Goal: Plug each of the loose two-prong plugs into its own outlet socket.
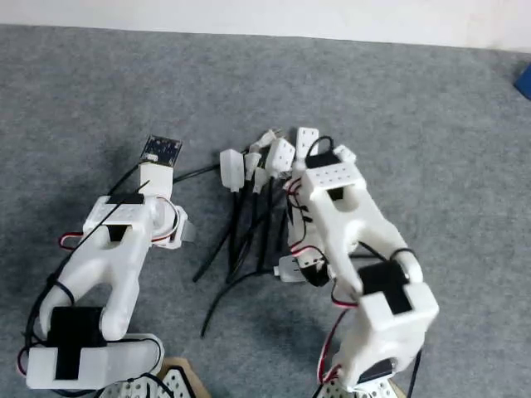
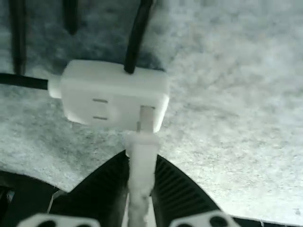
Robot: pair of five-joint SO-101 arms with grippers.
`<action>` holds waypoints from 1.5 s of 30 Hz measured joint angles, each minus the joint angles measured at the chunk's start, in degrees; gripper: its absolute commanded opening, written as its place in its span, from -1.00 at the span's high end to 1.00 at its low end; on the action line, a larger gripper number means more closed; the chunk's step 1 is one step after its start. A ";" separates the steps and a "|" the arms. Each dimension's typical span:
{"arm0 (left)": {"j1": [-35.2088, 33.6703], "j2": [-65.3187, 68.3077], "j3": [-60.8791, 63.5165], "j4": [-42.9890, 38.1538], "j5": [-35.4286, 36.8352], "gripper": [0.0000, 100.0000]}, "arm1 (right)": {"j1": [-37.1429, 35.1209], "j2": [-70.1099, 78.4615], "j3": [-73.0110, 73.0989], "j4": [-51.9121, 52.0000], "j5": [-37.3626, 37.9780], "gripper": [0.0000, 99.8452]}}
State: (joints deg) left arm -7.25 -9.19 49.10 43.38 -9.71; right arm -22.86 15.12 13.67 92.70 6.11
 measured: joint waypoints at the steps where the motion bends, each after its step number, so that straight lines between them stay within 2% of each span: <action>1: 0.00 -0.09 0.18 0.00 0.00 0.47 | -0.26 1.32 -1.32 0.44 0.00 0.99; 9: 0.00 -0.09 0.62 -0.09 0.18 0.47 | -1.58 3.52 -13.80 6.24 0.00 0.98; 15: 0.00 -0.09 0.62 -0.09 0.18 0.47 | -1.76 3.52 -15.91 6.95 0.00 0.68; 18: 0.00 -0.09 0.62 -0.09 0.18 0.47 | -1.85 3.52 -15.91 6.95 0.00 0.60; 27: 0.00 -0.09 0.62 -0.09 0.18 0.47 | -1.93 3.52 -16.26 7.03 -0.09 0.60; 38: 1.05 -0.53 1.05 -0.26 -2.37 0.47 | -7.03 1.93 -19.43 4.92 -1.32 0.60; 45: 1.05 -0.53 1.05 -0.35 -2.73 0.47 | -7.03 1.93 -17.76 3.52 -1.41 0.84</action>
State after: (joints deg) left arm -6.20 -9.71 50.15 43.03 -12.44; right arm -29.89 17.05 -4.09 96.22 4.70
